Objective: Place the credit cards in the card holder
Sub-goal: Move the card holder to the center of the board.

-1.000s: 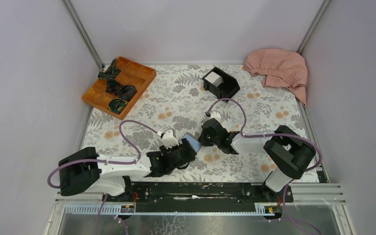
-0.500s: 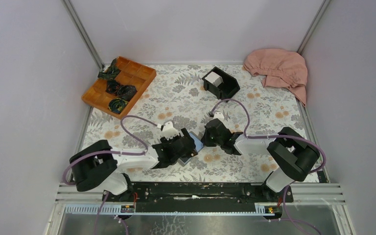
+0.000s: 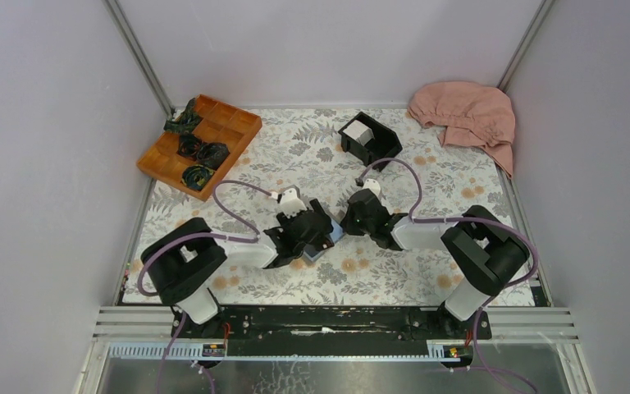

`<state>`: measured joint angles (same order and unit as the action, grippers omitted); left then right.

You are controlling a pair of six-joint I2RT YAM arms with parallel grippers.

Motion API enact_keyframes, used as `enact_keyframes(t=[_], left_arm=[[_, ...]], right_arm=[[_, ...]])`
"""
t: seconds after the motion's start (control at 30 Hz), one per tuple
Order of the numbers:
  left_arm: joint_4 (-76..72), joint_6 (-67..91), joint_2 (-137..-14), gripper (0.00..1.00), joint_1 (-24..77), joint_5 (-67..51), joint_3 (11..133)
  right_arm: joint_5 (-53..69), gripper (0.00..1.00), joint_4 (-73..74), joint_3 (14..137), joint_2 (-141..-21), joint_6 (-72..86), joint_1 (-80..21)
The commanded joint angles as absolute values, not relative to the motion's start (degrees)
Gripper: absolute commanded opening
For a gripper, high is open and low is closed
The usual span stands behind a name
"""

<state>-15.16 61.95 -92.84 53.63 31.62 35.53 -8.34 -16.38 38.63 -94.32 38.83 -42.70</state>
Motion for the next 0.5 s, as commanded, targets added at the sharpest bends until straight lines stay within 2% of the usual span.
enact_keyframes(t=[0.0,0.47], left_arm=[[-13.42,59.32,-99.72,0.84,51.76,21.20,35.49],[-11.96,50.60,-105.81,0.84,44.10,19.60,47.59]], right_arm=[[-10.59,0.00,-6.04,37.17,-100.08,36.56,-41.38],[-10.37,0.00,-5.75,42.03,-102.68,35.45,-37.49]])
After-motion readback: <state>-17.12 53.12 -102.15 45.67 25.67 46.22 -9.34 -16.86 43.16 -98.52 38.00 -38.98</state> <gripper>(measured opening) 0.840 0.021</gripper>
